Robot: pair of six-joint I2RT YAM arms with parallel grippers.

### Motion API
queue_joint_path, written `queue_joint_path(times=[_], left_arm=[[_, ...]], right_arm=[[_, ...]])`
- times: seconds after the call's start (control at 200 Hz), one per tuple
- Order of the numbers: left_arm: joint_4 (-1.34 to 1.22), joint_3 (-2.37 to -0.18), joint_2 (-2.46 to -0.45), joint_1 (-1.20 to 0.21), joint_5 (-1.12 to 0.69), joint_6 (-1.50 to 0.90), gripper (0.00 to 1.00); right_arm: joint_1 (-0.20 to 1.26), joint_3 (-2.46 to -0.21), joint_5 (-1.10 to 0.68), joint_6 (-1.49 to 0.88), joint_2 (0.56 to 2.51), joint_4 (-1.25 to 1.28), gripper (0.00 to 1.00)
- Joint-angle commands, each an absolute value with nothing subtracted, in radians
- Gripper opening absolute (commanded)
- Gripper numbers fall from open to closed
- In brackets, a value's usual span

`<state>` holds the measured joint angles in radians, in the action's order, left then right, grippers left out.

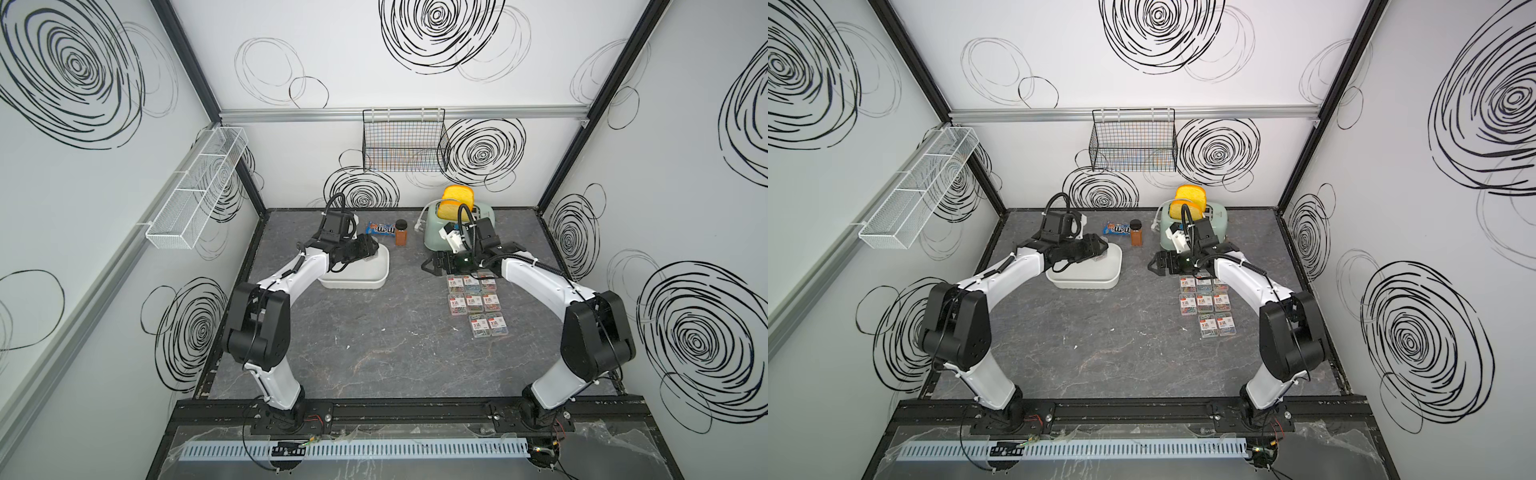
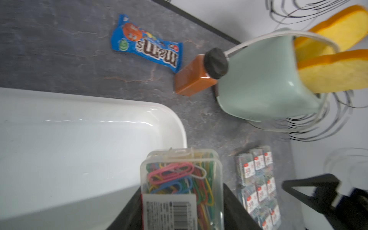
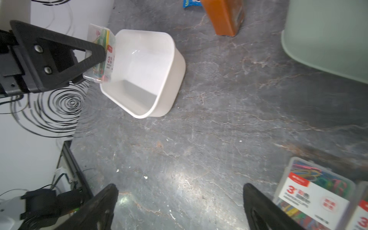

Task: Take the paper clips out of the storage box
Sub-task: Pick up the boxed paper clips from the storage box.

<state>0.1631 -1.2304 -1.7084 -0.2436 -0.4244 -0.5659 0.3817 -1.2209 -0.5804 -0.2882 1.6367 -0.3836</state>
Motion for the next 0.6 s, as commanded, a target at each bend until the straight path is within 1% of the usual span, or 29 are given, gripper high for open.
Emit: queue_joint_path(times=[0.0, 0.045, 0.2, 0.31, 0.43, 0.52, 0.59], left_arm=[[-0.04, -1.152, -1.662, -0.24, -0.651, -0.666, 0.54], [-0.099, -1.129, -1.648, -0.242, -0.692, -0.7, 0.54], [-0.263, -1.079, -1.605, -0.263, -0.769, -0.803, 0.54], [-0.432, -1.037, -1.59, -0.275, -0.805, -0.927, 0.54], [-0.57, -1.006, -1.589, -0.289, -0.813, -1.045, 0.54], [-0.643, -0.999, -1.591, -0.303, -0.81, -1.103, 0.54], [-0.672, -1.0, -1.592, -0.312, -0.805, -1.132, 0.54]], right_arm=[[0.377, -1.255, -0.749, -0.337, 1.652, -0.311, 0.99], [0.379, -1.253, -0.806, -0.358, 1.659, -0.283, 1.0], [0.382, -1.218, -0.974, -0.481, 1.679, -0.121, 0.97], [0.383, -1.208, -1.028, -0.557, 1.695, -0.025, 0.94], [0.388, -1.173, -1.094, -0.696, 1.708, 0.164, 0.89], [0.395, -1.162, -1.128, -0.793, 1.728, 0.29, 0.85], [0.402, -1.158, -1.136, -0.849, 1.737, 0.361, 0.85]])
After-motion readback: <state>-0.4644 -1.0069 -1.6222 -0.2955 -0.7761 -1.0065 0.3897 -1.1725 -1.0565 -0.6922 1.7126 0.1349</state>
